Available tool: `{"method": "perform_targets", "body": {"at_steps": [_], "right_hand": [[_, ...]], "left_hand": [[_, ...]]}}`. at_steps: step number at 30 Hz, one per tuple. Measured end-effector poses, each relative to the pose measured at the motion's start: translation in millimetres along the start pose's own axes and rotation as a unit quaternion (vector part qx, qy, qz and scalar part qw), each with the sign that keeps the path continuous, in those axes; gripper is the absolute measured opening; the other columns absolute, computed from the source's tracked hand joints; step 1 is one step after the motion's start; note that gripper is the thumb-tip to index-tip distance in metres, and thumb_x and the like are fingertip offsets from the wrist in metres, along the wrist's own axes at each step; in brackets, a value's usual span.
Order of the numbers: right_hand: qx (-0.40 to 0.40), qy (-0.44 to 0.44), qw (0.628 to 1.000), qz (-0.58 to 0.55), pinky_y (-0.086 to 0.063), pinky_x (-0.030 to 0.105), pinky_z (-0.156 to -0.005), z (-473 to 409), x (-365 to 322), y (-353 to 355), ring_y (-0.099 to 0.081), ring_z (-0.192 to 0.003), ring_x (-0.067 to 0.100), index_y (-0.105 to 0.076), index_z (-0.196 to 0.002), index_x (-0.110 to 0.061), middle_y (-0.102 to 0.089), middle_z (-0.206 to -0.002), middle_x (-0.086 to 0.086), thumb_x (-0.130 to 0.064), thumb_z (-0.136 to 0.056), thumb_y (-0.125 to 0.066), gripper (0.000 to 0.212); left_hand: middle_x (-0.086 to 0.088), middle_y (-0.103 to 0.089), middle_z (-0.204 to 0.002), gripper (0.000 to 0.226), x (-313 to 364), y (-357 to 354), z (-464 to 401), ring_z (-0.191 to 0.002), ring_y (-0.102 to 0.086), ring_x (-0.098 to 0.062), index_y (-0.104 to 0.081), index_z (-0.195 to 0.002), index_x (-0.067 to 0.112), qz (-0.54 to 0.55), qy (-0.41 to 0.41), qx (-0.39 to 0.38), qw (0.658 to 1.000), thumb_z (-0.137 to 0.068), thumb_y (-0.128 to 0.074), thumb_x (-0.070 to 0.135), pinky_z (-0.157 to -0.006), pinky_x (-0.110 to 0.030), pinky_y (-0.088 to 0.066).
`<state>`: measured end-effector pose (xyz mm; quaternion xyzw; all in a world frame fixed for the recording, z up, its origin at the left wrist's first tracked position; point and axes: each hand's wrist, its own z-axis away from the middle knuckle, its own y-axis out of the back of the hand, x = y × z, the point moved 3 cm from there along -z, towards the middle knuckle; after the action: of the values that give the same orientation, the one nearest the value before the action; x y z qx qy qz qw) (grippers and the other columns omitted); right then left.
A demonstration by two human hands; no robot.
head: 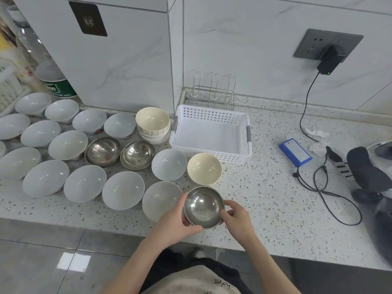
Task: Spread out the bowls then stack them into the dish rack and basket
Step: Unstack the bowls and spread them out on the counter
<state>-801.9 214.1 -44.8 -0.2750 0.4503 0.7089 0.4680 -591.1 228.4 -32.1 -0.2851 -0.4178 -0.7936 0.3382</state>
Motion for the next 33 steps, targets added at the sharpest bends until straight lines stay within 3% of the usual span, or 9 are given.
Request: {"method": "perform_targets", "body": {"at_steps": [2, 6, 10, 15, 18, 23, 27, 30, 33], "right_hand": [[0.001, 0.000, 1.000, -0.001, -0.038, 0.020, -0.042, -1, 2, -1, -0.042, -0.041, 0.006, -0.064, -0.109, -0.032, -0.071, -0.063, 0.003, -0.028, -0.091, -0.059, 0.019], [0.002, 0.001, 1.000, 0.007, -0.033, 0.017, -0.038, -2, 6, -2, -0.036, -0.037, 0.004, -0.062, -0.111, -0.031, -0.071, -0.062, 0.001, -0.027, -0.092, -0.058, 0.020], [-0.007, 0.002, 1.000, 0.020, -0.033, 0.016, -0.039, -3, 8, -3, -0.037, -0.038, 0.003, -0.061, -0.113, -0.029, -0.071, -0.061, -0.001, -0.026, -0.092, -0.058, 0.021], [-0.016, 0.004, 1.000, 0.024, -0.031, 0.016, -0.037, -5, 12, -7, -0.035, -0.034, 0.003, -0.058, -0.117, -0.026, -0.069, -0.058, -0.003, -0.027, -0.094, -0.056, 0.022], [-0.034, 0.000, 0.999, 0.030, -0.031, 0.018, -0.038, -5, 13, -6, -0.033, -0.035, 0.004, -0.056, -0.117, -0.026, -0.069, -0.058, -0.004, -0.025, -0.094, -0.055, 0.023], [-0.015, -0.030, 0.995, 0.091, -0.049, 0.027, -0.053, -13, 2, 9, -0.059, -0.052, 0.015, -0.060, -0.112, -0.035, -0.073, -0.068, -0.005, -0.052, -0.087, -0.052, 0.031], [0.021, -0.022, 0.995, 0.090, -0.049, 0.031, -0.072, -40, -15, 18, -0.060, -0.071, 0.003, -0.049, -0.137, -0.030, -0.070, -0.083, -0.007, -0.049, -0.094, -0.045, 0.047], [0.001, -0.021, 0.999, 0.045, -0.048, 0.041, -0.092, -61, -31, 16, -0.060, -0.091, 0.010, -0.037, -0.148, -0.025, -0.069, -0.091, -0.008, -0.046, -0.097, -0.044, 0.056], [-0.014, -0.017, 0.999, 0.029, -0.051, 0.044, -0.092, -74, -44, 11, -0.061, -0.100, 0.017, -0.035, -0.149, -0.024, -0.069, -0.091, -0.006, -0.044, -0.097, -0.045, 0.057]], "left_hand": [[0.016, -0.065, -0.075, 0.110, 0, -1, -1, -0.074, -0.062, 0.008, 0.000, -0.137, 0.067, -0.025, -0.001, 0.004, 1.000, -0.054, -0.071, 0.064, -0.067, -0.015, -0.048], [0.012, -0.056, -0.073, 0.110, -1, -2, -4, -0.074, -0.062, -0.004, -0.004, -0.149, 0.052, -0.077, 0.012, 0.011, 0.997, -0.067, -0.076, 0.053, -0.067, -0.021, -0.047], [0.013, -0.053, -0.074, 0.107, 0, -1, -5, -0.076, -0.059, -0.007, -0.005, -0.150, 0.049, -0.109, 0.014, 0.012, 0.994, -0.070, -0.075, 0.054, -0.067, -0.024, -0.046], [0.009, -0.062, -0.117, 0.106, -3, -3, -8, -0.097, -0.060, -0.013, -0.004, -0.152, 0.045, -0.133, 0.030, 0.026, 0.990, -0.072, -0.074, 0.052, -0.078, -0.026, -0.047], [0.011, -0.060, -0.111, 0.104, -2, -3, -8, -0.090, -0.058, -0.012, -0.002, -0.151, 0.047, -0.142, 0.032, 0.026, 0.989, -0.074, -0.072, 0.050, -0.075, -0.027, -0.046], [0.005, -0.062, -0.115, 0.105, -3, -5, -8, -0.091, -0.057, -0.014, 0.001, -0.154, 0.042, -0.162, 0.042, 0.033, 0.985, -0.078, -0.070, 0.051, -0.072, -0.027, -0.044], [0.008, -0.058, -0.097, 0.110, 0, -6, -5, -0.085, -0.058, -0.012, 0.005, -0.154, 0.043, -0.167, 0.046, 0.039, 0.984, -0.076, -0.072, 0.054, -0.070, -0.028, -0.048], [0.006, -0.065, -0.111, 0.117, 6, -11, -3, -0.094, -0.064, -0.016, 0.011, -0.152, 0.043, -0.194, 0.045, 0.044, 0.979, -0.073, -0.074, 0.058, -0.074, -0.030, -0.051], [0.004, -0.066, -0.110, 0.120, 11, -16, -5, -0.090, -0.065, -0.016, 0.014, -0.152, 0.040, -0.216, 0.047, 0.042, 0.974, -0.073, -0.075, 0.057, -0.068, -0.028, -0.049]]}}
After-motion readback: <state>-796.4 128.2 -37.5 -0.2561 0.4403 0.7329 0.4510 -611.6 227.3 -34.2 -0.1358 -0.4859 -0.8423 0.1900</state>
